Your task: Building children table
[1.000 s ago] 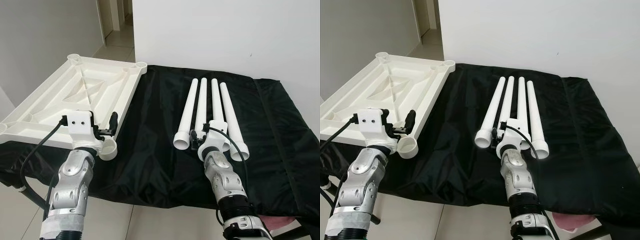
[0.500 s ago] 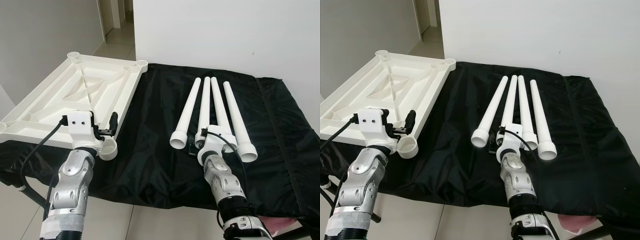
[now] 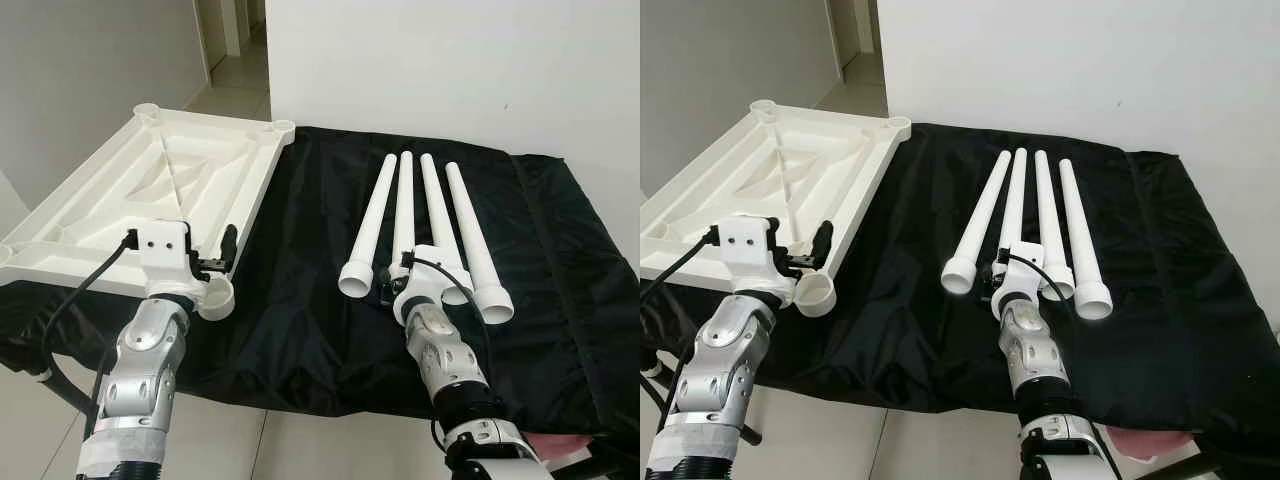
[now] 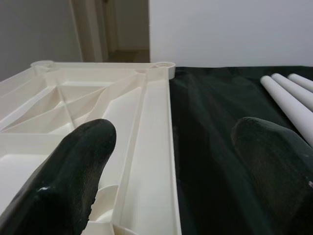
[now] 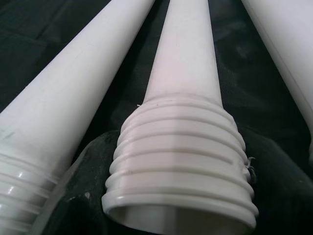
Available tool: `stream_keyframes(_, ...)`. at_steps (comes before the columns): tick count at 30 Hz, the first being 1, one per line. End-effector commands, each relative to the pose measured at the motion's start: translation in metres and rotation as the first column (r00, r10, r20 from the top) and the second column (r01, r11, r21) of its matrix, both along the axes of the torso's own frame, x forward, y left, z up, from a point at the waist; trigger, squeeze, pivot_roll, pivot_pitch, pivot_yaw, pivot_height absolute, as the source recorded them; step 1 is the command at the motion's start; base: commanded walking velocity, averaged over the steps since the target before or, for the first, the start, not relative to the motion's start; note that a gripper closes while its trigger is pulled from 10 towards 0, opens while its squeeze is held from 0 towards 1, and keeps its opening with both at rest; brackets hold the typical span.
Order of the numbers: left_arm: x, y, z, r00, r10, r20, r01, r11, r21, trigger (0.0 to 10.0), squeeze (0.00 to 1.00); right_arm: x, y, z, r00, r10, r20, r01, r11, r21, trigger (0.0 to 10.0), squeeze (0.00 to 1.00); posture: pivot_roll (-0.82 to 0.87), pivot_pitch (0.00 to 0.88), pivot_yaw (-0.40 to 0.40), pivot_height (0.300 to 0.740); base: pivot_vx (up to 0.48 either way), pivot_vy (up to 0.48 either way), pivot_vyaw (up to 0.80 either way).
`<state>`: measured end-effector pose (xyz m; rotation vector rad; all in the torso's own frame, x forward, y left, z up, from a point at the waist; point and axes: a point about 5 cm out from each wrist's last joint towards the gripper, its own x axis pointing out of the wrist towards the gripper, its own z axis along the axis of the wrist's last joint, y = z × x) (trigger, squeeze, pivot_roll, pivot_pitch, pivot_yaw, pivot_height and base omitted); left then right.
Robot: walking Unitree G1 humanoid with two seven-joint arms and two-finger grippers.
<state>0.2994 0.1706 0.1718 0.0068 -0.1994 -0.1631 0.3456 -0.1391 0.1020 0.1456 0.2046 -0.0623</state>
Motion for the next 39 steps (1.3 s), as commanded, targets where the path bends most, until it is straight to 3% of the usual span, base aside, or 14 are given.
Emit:
stream_keyframes(1,-0.005,-0.011,-0.001,0.988,-0.154,-0.005,0.154,0.987,0.04,10.0,0.0,-0.001,-0.001,-0.007,0.999,0.002,-0.032,-0.001,1.0,0.012,0.0,0.0,0.0,0.018,0.011,0.74,0.0,0.0,0.0)
stream_keyframes(6,-0.006,-0.014,0.0,0.981,-0.193,-0.003,0.193,0.98,0.052,10.0,0.0,-0.001,-0.001,-0.006,1.0,0.013,-0.016,-0.013,1.0,0.012,0.0,0.0,0.0,0.018,0.011,0.74,0.0,0.0,0.0)
stream_keyframes(7,-0.008,-0.018,0.001,0.97,-0.245,-0.007,0.245,0.968,0.057,10.0,0.0,-0.001,-0.001,-0.001,0.999,0.025,0.032,-0.025,1.0,-0.001,0.8,0.0,0.0,0.018,0.011,0.74,0.0,0.0,0.0)
stream_keyframes(8,-0.007,-0.022,0.004,0.95,-0.312,-0.014,0.312,0.947,0.073,10.0,0.0,-0.001,-0.004,0.007,0.995,0.017,0.101,-0.016,1.0,-0.006,10.0,0.0,0.0,0.016,0.008,0.74,0.0,0.0,0.0)
stream_keyframes(17,0.019,-0.013,0.025,0.902,-0.428,-0.048,0.428,0.877,0.219,10.0,0.0,-0.01,-0.004,0.051,0.895,0.114,0.431,-0.096,0.993,-0.063,10.0,0.0,-0.01,0.013,0.018,0.74,0.0,0.0,0.0)
stream_keyframes(26,0.032,-0.023,0.043,0.855,-0.515,-0.054,0.516,0.838,0.178,10.0,0.0,-0.019,-0.003,0.054,0.864,0.156,0.478,-0.115,0.987,-0.115,10.0,0.0,-0.04,0.008,0.043,0.74,0.0,0.0,0.0)
stream_keyframes(27,0.033,-0.027,0.045,0.842,-0.537,-0.054,0.539,0.83,0.143,10.0,0.0,-0.021,-0.003,0.055,0.854,0.167,0.492,-0.117,0.984,-0.132,4.8,0.0,-0.04,0.008,0.043,0.74,0.0,0.0,0.0)
stream_keyframes(28,0.033,-0.027,0.045,0.842,-0.537,-0.054,0.539,0.83,0.143,10.0,0.0,-0.021,-0.003,0.055,0.854,0.167,0.492,-0.117,0.984,-0.132,4.8,0.0,-0.04,0.008,0.043,0.74,0.0,0.0,0.0)
stream_keyframes(29,0.033,-0.032,0.048,0.823,-0.567,-0.048,0.569,0.818,0.087,10.0,0.0,-0.023,-0.001,0.055,0.847,0.18,0.5,-0.128,0.982,-0.137,0.0,0.0,-0.05,0.005,0.048,0.74,0.0,0.0,0.0)
stream_keyframes(31,0.033,-0.032,0.048,0.823,-0.567,-0.048,0.569,0.818,0.087,10.0,0.0,-0.023,-0.001,0.055,0.847,0.18,0.5,-0.128,0.982,-0.137,0.0,0.0,-0.05,0.005,0.048,0.74,0.0,0.0,0.0)
stream_keyframes(32,0.037,-0.04,0.057,0.767,-0.641,-0.034,0.639,0.767,-0.057,10.0,0.0,-0.027,0.004,0.055,0.824,0.221,0.522,-0.149,0.973,-0.176,4.0,0.0,-0.05,0.002,0.051,0.74,0.0,0.0,0.0)
stream_keyframes(34,0.039,-0.044,0.06,0.744,-0.668,-0.027,0.662,0.741,-0.11,10.0,0.0,-0.029,0.007,0.056,0.815,0.238,0.528,-0.16,0.969,-0.19,4.0,0.0,-0.05,0.002,0.051,0.74,0.0,0.0,0.0)
stream_keyframes(35,0.041,-0.047,0.062,0.716,-0.697,-0.038,0.685,0.712,-0.153,10.0,0.0,-0.03,0.009,0.058,0.799,0.262,0.541,-0.172,0.962,-0.212,10.0,0.0,-0.05,0.002,0.051,0.74,0.0,0.0,0.0)
stream_keyframes(39,0.049,-0.053,0.057,0.654,-0.746,-0.124,0.706,0.661,-0.253,10.0,0.0,-0.033,0.015,0.064,0.76,0.307,0.573,-0.2,0.949,-0.243,10.0,0.0,-0.05,0.0,0.056,0.74,0.0,0.0,0.0)
